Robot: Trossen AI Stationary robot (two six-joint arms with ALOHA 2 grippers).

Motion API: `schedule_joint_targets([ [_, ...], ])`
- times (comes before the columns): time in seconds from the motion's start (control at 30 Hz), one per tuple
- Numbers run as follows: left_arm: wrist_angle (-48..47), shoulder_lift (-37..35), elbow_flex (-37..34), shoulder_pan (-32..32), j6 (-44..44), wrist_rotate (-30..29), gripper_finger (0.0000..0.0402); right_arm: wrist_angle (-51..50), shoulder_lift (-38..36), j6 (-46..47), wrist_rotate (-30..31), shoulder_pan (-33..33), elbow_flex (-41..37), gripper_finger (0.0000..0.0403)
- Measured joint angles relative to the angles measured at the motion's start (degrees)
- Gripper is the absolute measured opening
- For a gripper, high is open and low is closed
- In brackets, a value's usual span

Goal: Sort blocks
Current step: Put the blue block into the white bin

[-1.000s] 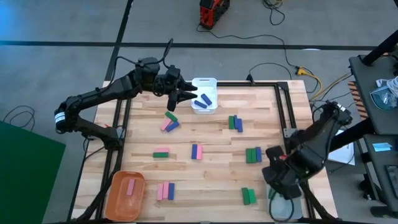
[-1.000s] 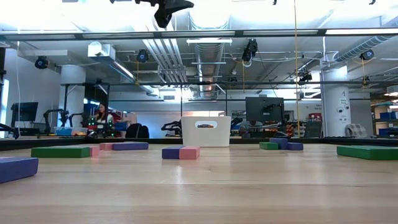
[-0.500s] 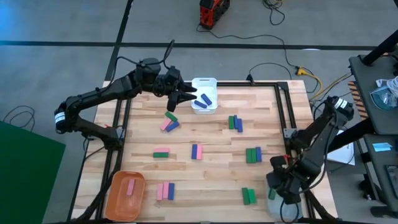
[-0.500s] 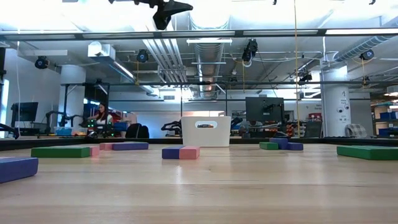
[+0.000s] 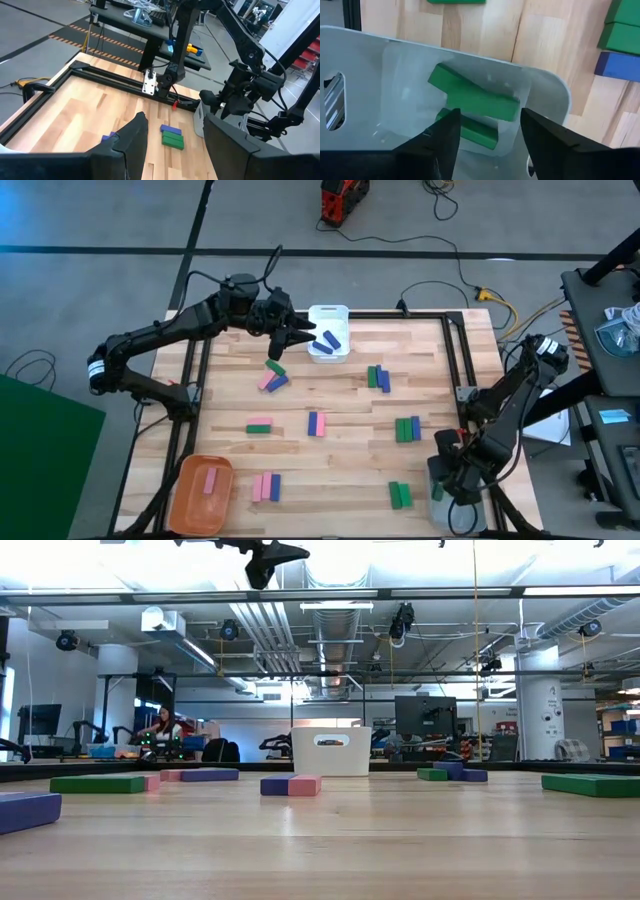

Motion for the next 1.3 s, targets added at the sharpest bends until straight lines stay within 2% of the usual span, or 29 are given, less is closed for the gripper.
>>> schedule_joint_targets([
  [0.13, -0.4, 0.0, 0.0, 0.0, 0.0, 0.0, 0.0169, -1.1, 0.0, 0.3, 0.0, 0.0, 2.0, 0.0188],
  [0.3, -1.0, 0.0, 0.0, 0.0, 0.0, 0.0, 0.0169, -3.3, 0.0, 0.2, 0.6, -2.1, 7.5, 0.0153],
  [0.4, -1.4, 0.0, 0.0, 0.0, 0.0, 0.0, 0.0169, -5.8, 0.0, 0.2, 5.7, -4.6, 12.0, 0.0128],
  [0.53, -2.0, 0.0, 0.0, 0.0, 0.0, 0.0, 0.0169, -8.6, 0.0, -0.7, 16.8, -9.8, 17.9, 0.0094],
  [0.63, -2.8, 0.0, 0.0, 0.0, 0.0, 0.0, 0.0169, -9.1, 0.0, -2.8, 21.0, -15.2, 21.8, 0.0070],
  [0.83, -5.0, 0.0, 0.0, 0.0, -0.3, 0.0, 0.0169, -8.9, 0.0, -6.5, 21.2, -27.9, 26.8, 0.0032],
  [1.07, -7.6, 0.0, 0.0, -0.2, -1.0, 0.1, 0.0169, -0.3, 0.0, -20.7, 20.7, -37.9, 28.1, 0.0011],
  [1.3, -9.5, 0.0, 0.0, -0.8, -1.0, 0.5, 0.0169, 8.1, 0.0, -29.7, 13.6, -45.5, 26.9, 0.0012],
])
